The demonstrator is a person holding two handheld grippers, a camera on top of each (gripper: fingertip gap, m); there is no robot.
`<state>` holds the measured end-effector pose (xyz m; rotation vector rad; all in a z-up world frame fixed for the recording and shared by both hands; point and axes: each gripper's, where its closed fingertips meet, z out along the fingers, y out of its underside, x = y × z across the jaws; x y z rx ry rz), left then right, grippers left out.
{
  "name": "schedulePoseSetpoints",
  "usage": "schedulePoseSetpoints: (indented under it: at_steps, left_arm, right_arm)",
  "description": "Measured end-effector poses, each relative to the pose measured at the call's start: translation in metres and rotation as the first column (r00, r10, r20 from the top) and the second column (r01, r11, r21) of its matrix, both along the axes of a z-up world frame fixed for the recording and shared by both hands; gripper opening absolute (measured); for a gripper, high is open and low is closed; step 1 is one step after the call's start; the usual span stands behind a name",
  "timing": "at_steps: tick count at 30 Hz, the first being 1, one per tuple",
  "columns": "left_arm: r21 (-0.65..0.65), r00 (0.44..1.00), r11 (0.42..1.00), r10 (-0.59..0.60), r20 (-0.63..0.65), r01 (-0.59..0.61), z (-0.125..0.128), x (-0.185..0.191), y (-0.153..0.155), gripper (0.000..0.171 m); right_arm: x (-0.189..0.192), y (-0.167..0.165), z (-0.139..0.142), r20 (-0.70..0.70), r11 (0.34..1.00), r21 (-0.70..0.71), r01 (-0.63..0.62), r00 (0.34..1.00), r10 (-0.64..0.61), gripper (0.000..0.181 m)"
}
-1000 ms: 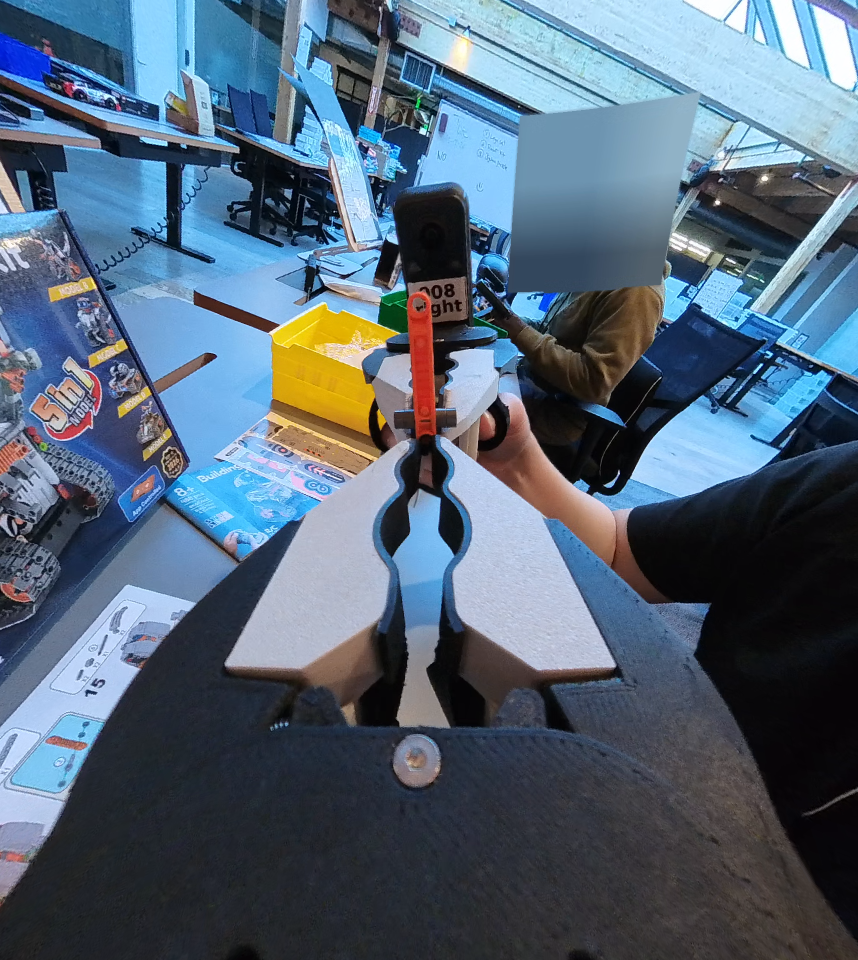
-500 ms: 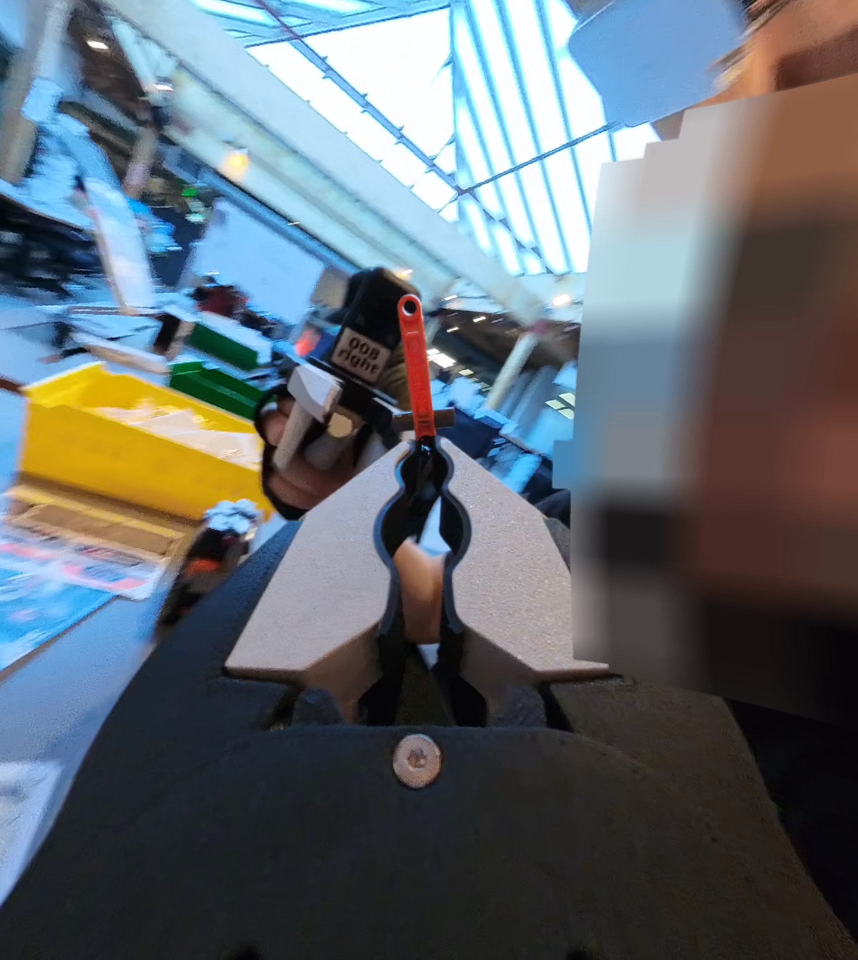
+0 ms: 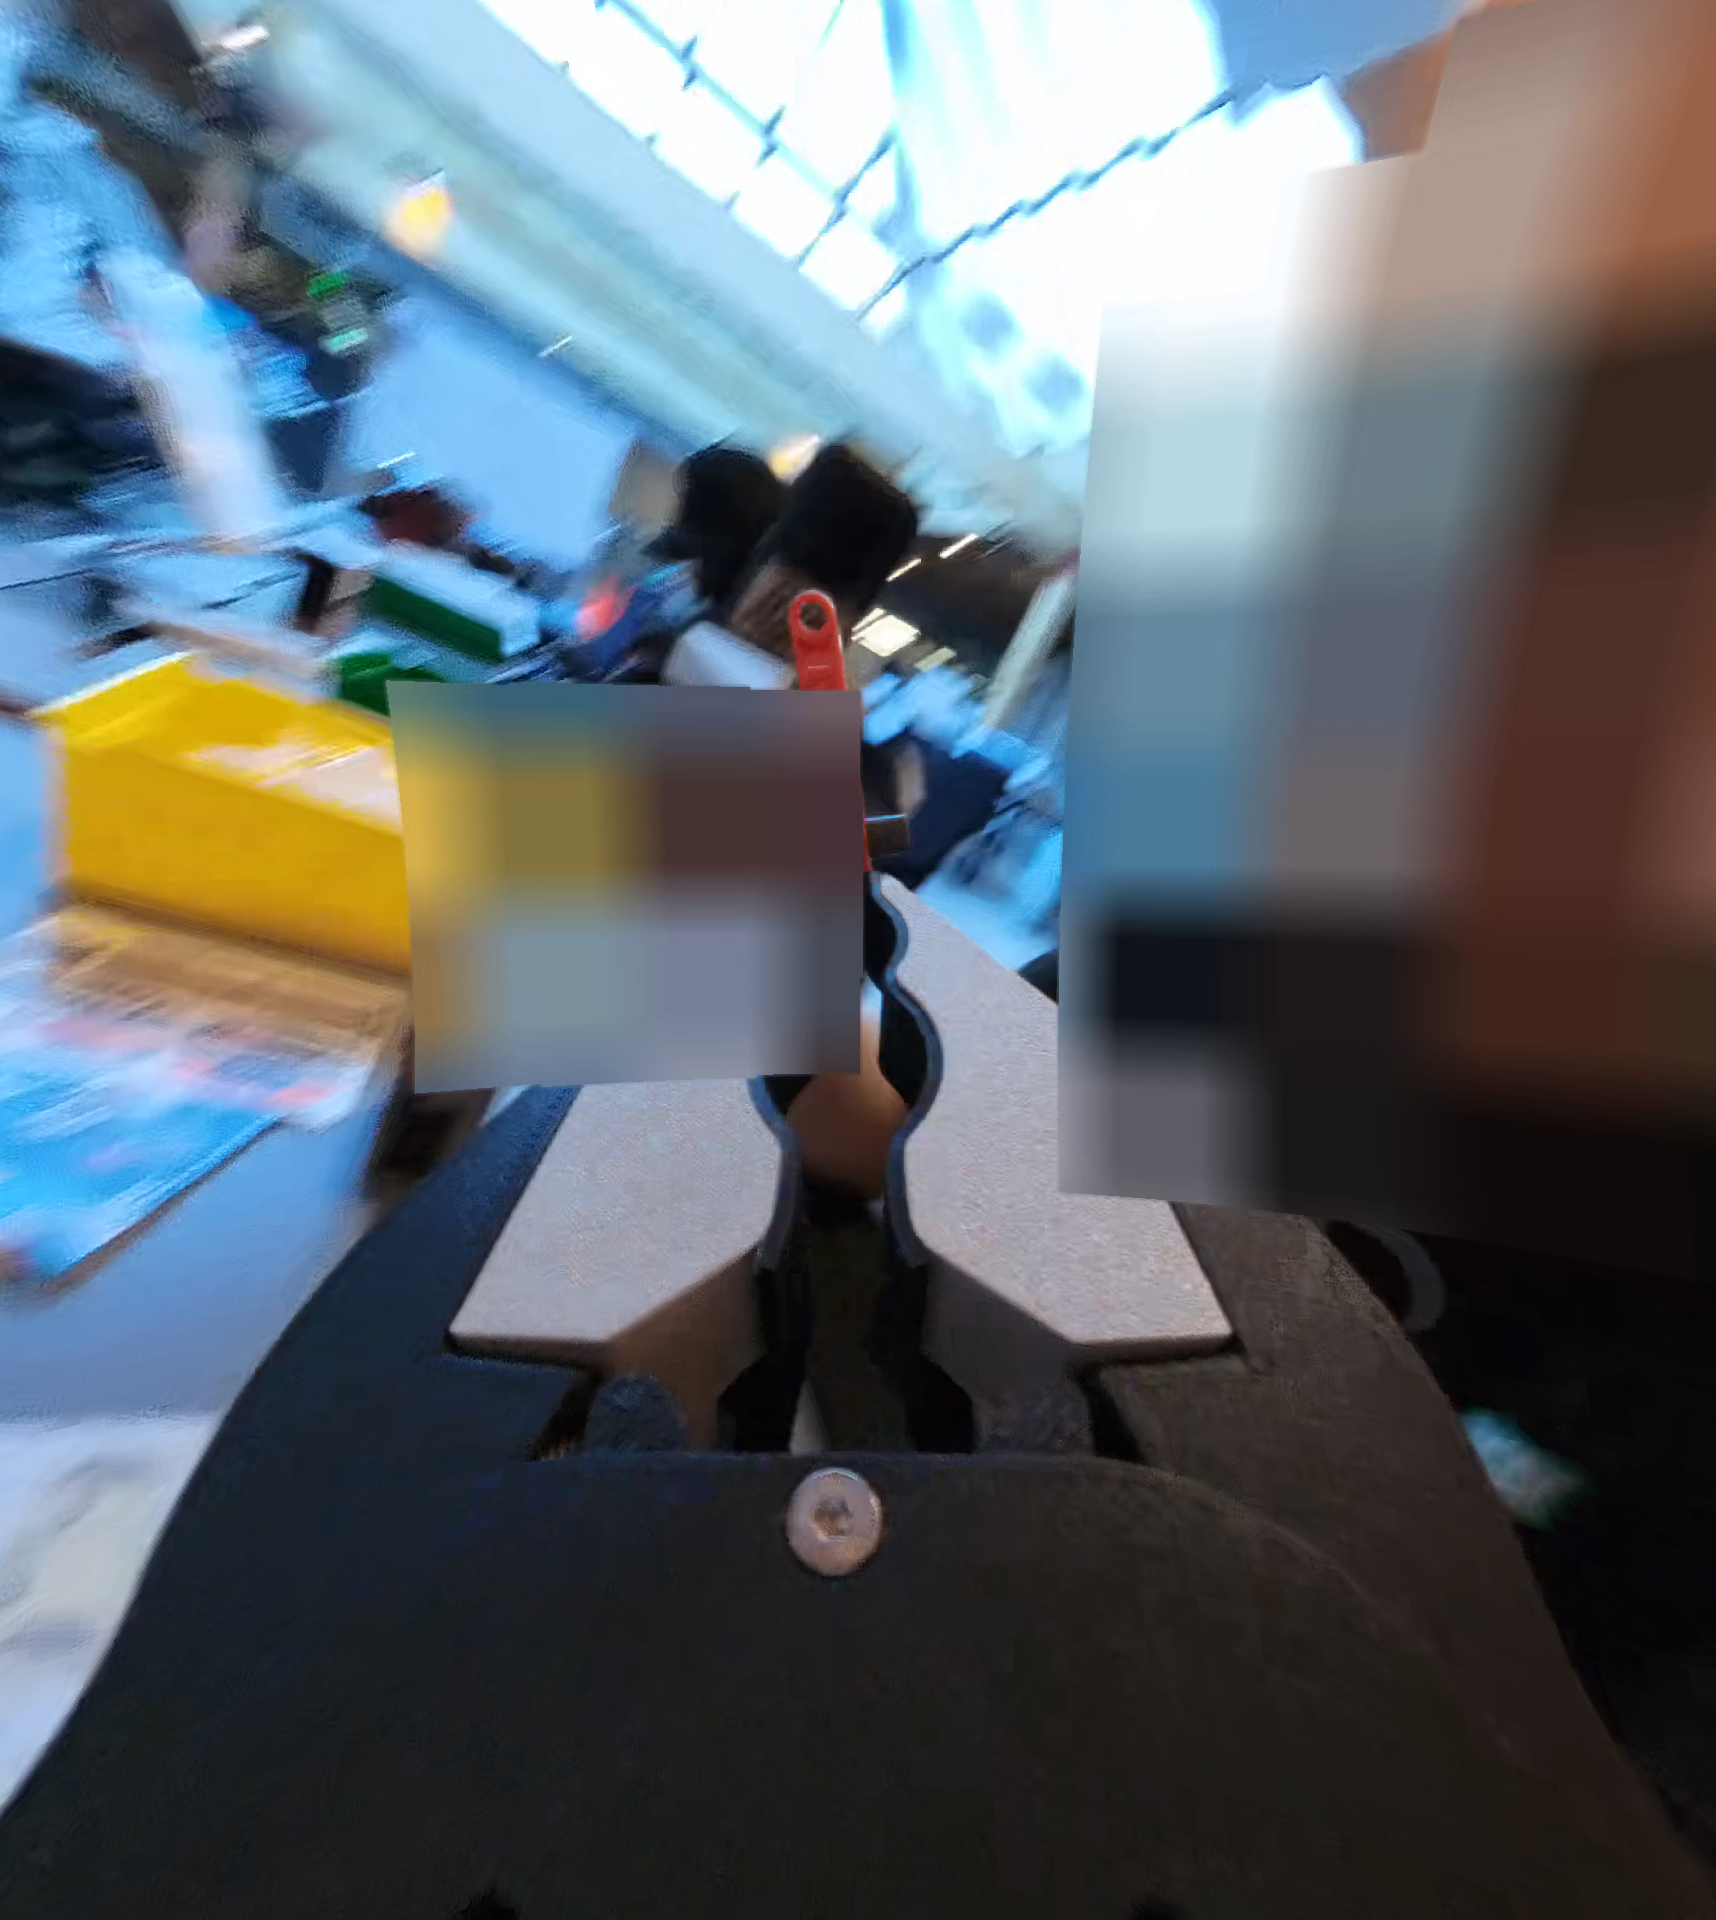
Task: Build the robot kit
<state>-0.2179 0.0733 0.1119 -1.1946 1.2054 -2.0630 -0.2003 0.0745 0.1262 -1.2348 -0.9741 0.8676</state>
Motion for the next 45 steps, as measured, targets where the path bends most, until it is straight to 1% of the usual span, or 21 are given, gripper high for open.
schedulePoseSetpoints:
  at_steps: [1, 2, 4, 6, 7, 9, 12, 15, 17, 20, 21, 22, 23, 24, 26, 28, 29, 31, 33, 36, 45]
  left_arm:
    - [0.073, 0.995, 0.995, 0.072, -0.065, -0.068, -0.009, 0.006, 0.003, 0.001]
    - [0.123, 0.988, 0.987, 0.121, -0.098, -0.108, -0.013, 0.009, 0.005, 0.000]
    - [0.149, 0.988, 0.983, 0.122, -0.095, -0.107, -0.009, 0.009, -0.002, 0.000]
    - [0.166, 0.984, 0.979, 0.138, -0.115, -0.118, -0.010, 0.010, -0.002, 0.000]
    - [0.170, 0.984, 0.979, 0.135, -0.114, -0.115, -0.010, 0.010, -0.003, 0.000]
    - [0.156, 0.985, 0.982, 0.129, -0.112, -0.111, -0.009, 0.010, -0.003, 0.000]
    - [0.155, 0.982, 0.981, 0.139, -0.130, -0.119, -0.014, 0.012, 0.000, 0.000]
    - [0.158, 0.981, 0.981, 0.139, -0.137, -0.117, -0.016, 0.014, 0.000, 0.000]
    - [0.168, 0.976, 0.978, 0.153, -0.152, -0.127, -0.019, 0.016, 0.002, 0.001]
    - [0.172, 0.971, 0.972, 0.185, -0.151, -0.158, -0.021, 0.017, 0.008, 0.001]
    - [0.179, 0.961, 0.965, 0.221, -0.166, -0.190, -0.022, 0.016, 0.014, 0.022]
    - [0.192, 0.943, 0.951, 0.278, -0.183, -0.243, -0.021, 0.012, 0.024, 0.046]
    - [0.209, 0.919, 0.928, 0.348, -0.185, -0.309, -0.017, 0.004, 0.034, 0.057]
    - [0.224, 0.882, 0.890, 0.437, -0.175, -0.397, -0.012, -0.008, 0.048, 0.053]
    - [0.249, 0.767, 0.776, 0.623, -0.154, -0.580, -0.001, -0.040, 0.078, 0.038]
    - [0.268, 0.659, 0.663, 0.743, -0.118, -0.699, 0.011, -0.076, 0.096, 0.035]
    - [0.277, 0.605, 0.608, 0.789, -0.106, -0.744, 0.015, -0.094, 0.102, 0.035]
    - [0.292, 0.512, 0.512, 0.855, -0.083, -0.808, 0.023, -0.122, 0.110, 0.036]
    - [0.294, 0.454, 0.452, 0.889, -0.066, -0.842, 0.029, -0.141, 0.112, 0.036]
    - [0.276, 0.437, 0.435, 0.898, -0.058, -0.857, 0.032, -0.151, 0.113, 0.035]
    - [0.290, 0.472, 0.484, 0.874, -0.115, -0.826, 0.019, -0.134, 0.118, 0.035]
  right_arm:
    - [0.002, 0.000, 0.005, -0.041, 0.999, -0.031, -0.008, 0.999, 0.007, 0.026]
    - [0.003, 0.001, 0.009, -0.090, 0.997, -0.070, -0.024, 0.996, 0.018, 0.025]
    - [0.008, 0.010, 0.011, -0.168, 0.978, -0.204, -0.032, 0.986, -0.003, 0.026]
    - [0.010, 0.013, 0.010, -0.236, 0.944, -0.311, -0.108, 0.971, 0.034, 0.030]
    - [0.009, 0.013, 0.007, -0.251, 0.925, -0.352, -0.144, 0.966, 0.055, 0.031]
    - [0.005, 0.018, -0.001, -0.247, 0.900, -0.409, -0.152, 0.968, 0.051, 0.032]
    - [-0.002, 0.018, -0.008, -0.245, 0.884, -0.435, -0.170, 0.967, 0.065, 0.025]
    - [-0.008, 0.017, -0.014, -0.225, 0.866, -0.465, -0.182, 0.971, 0.083, 0.023]
    - [-0.008, 0.016, -0.015, -0.216, 0.876, -0.448, -0.179, 0.972, 0.088, 0.005]
    - [-0.007, 0.019, -0.016, -0.172, 0.911, -0.396, -0.112, 0.984, 0.047, 0.005]
    - [-0.005, 0.021, -0.018, -0.148, 0.917, -0.390, -0.082, 0.989, 0.026, 0.005]
    - [0.000, 0.025, -0.018, -0.130, 0.926, -0.376, -0.043, 0.991, -0.007, 0.005]
    - [0.008, 0.030, -0.016, -0.109, 0.935, -0.353, 0.014, 0.993, -0.056, 0.006]
    - [0.020, 0.036, -0.015, -0.079, 0.943, -0.320, 0.093, 0.989, -0.125, 0.005]
    - [0.052, 0.050, -0.014, 0.008, 0.931, -0.233, 0.280, 0.958, -0.287, 0.006]
    - [0.089, 0.066, -0.018, 0.069, 0.878, -0.189, 0.440, 0.898, -0.435, 0.005]
    - [0.102, 0.070, -0.020, 0.075, 0.858, -0.192, 0.477, 0.879, -0.471, 0.005]
    - [0.115, 0.071, -0.017, 0.041, 0.852, -0.225, 0.473, 0.878, -0.476, 0.005]
    - [0.120, 0.069, -0.012, 0.013, 0.855, -0.240, 0.460, 0.882, -0.472, 0.005]
    - [0.121, 0.070, -0.017, 0.050, 0.845, -0.235, 0.480, 0.875, -0.482, 0.005]
    - [0.109, 0.078, -0.037, 0.091, 0.844, -0.297, 0.446, 0.893, -0.440, 0.006]
